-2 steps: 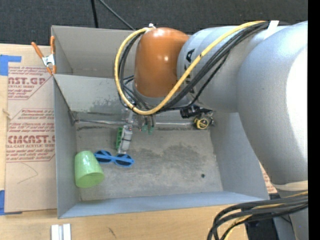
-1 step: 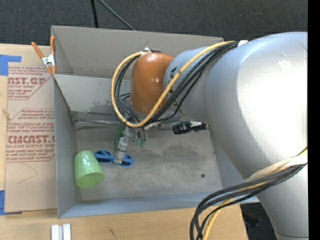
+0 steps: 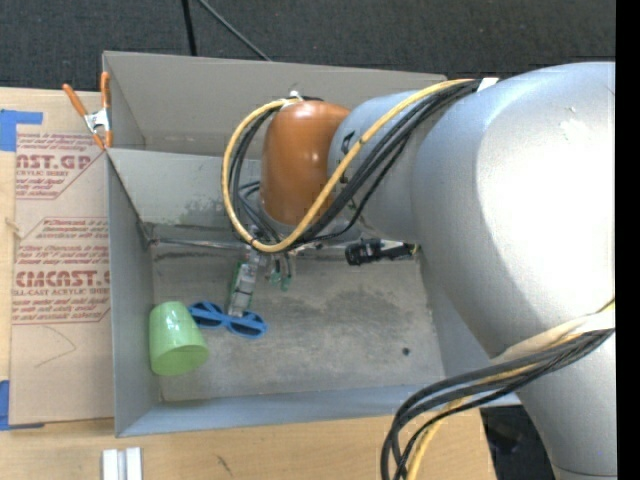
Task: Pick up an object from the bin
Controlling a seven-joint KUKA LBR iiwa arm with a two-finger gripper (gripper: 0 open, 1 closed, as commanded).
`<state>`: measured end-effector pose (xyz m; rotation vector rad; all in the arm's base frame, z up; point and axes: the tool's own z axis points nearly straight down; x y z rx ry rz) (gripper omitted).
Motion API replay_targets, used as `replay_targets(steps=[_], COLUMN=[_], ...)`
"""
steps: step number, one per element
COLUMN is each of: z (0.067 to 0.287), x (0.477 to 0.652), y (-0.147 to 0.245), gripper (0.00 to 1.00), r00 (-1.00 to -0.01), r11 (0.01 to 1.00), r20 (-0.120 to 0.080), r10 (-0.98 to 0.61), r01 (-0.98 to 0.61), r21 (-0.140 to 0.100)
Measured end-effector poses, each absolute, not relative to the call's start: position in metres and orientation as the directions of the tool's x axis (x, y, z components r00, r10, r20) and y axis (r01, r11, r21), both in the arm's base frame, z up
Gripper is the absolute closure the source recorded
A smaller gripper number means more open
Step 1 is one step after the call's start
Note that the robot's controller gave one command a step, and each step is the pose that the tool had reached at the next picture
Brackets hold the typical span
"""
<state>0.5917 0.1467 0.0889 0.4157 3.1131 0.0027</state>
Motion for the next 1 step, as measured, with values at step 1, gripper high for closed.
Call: replay_targets(steps=[1], z=[0.2025], x=[0.5647], y=[0.094], gripper=[1.0], r00=[-0.972], r11=[0.972], r20=[-0.008], r10=[0.235], r01=[0.235], r21=[0.002])
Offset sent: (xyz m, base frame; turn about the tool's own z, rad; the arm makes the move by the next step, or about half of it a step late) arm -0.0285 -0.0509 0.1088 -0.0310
